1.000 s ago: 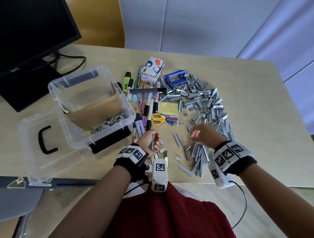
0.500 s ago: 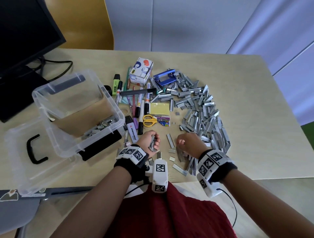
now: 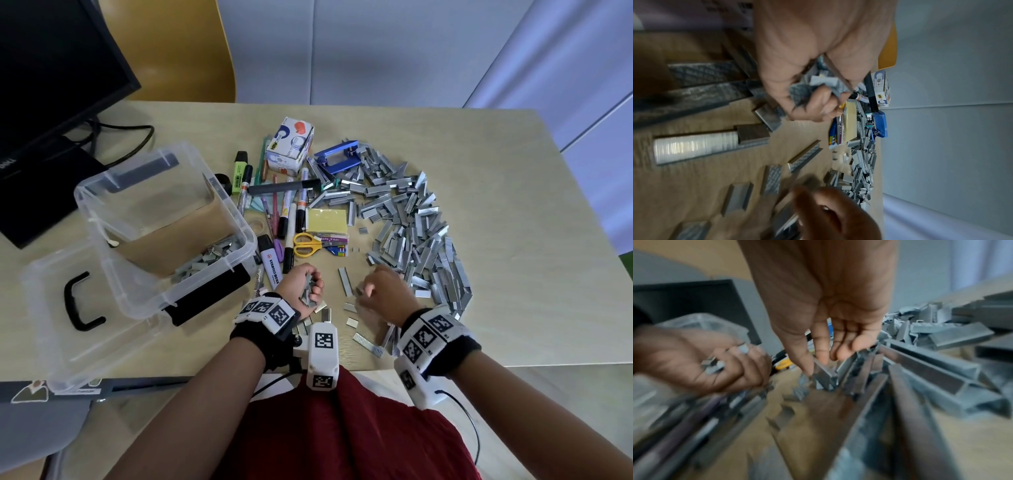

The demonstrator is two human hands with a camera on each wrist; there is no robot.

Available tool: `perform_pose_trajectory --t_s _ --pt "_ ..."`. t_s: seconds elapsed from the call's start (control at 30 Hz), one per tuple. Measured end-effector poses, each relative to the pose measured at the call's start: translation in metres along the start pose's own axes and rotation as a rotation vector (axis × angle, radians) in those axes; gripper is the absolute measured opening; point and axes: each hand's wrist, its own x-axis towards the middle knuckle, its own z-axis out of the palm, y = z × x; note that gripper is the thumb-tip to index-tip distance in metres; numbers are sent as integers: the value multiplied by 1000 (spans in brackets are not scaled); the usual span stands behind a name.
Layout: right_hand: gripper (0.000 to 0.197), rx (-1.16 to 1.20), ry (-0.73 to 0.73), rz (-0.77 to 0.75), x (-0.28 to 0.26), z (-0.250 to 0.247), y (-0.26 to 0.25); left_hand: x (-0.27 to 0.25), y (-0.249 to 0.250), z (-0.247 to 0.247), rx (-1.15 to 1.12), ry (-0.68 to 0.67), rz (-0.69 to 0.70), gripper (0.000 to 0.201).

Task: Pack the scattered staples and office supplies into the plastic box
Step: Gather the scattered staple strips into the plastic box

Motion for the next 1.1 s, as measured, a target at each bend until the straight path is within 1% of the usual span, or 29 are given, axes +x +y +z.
perform_pose_trajectory --t_s 0.07,0.13,0.23,0.27,0.33,0.37,0.4,0.43,0.47,0.5,0.53,0.57,0.6,0.63,0.7,0.73,0.77,0.83,0.93,1.0,1.1 --pt "14 212 63 65 6 -7 0 -1 1 -1 -2 5 3 34" --pt "14 522 77 142 9 -18 -2 -1 1 -1 -7 14 10 34" --pt "16 1148 -2 241 8 -32 -5 -2 2 -2 -22 30 11 35" --pt "14 1304 -32 270 7 -36 -6 -2 2 -3 -25 34 10 34" --pt "12 1518 -60 339 9 -41 -9 -2 3 -5 -32 37 8 33" --pt "11 1568 -61 382 11 -42 -10 -2 3 -5 -34 40 8 33" --pt "9 1568 -66 416 13 -43 -12 -3 3 -5 -36 42 7 33" --pt "11 1500 -69 431 18 -41 -13 -4 4 -5 -37 44 7 33" --pt "16 1334 -67 412 22 -38 -14 -5 4 -5 -39 44 9 34" --pt "21 1063 -48 362 27 -33 -15 -5 5 -4 -36 45 13 34" --pt "24 746 -24 290 31 -27 -16 -6 5 -3 -28 49 17 34" --pt "24 447 3 224 33 -20 -20 -7 6 -2 -16 54 20 34" --pt "24 227 16 187 34 -15 -23 -8 7 -2 -4 57 20 34" --pt "30 83 13 174 33 -9 -26 -8 8 -1 2 56 17 34" --pt "41 -88 -8 147 30 1 -29 -10 10 -1 2 50 17 35" --pt "42 -132 0 132 29 5 -30 -12 10 -1 -5 46 20 35" --pt "40 -154 15 115 28 8 -30 -12 11 -2 -11 42 24 35" --pt "28 -185 44 52 26 12 -29 -13 11 -3 -16 43 39 36" --pt "18 -182 21 -10 27 13 -28 -13 11 -6 -17 46 44 36" --pt "15 -27 13 25 30 11 -24 -13 11 -7 -17 47 37 36" --pt "22 403 23 130 34 0 -20 -14 11 -5 -4 49 43 35"
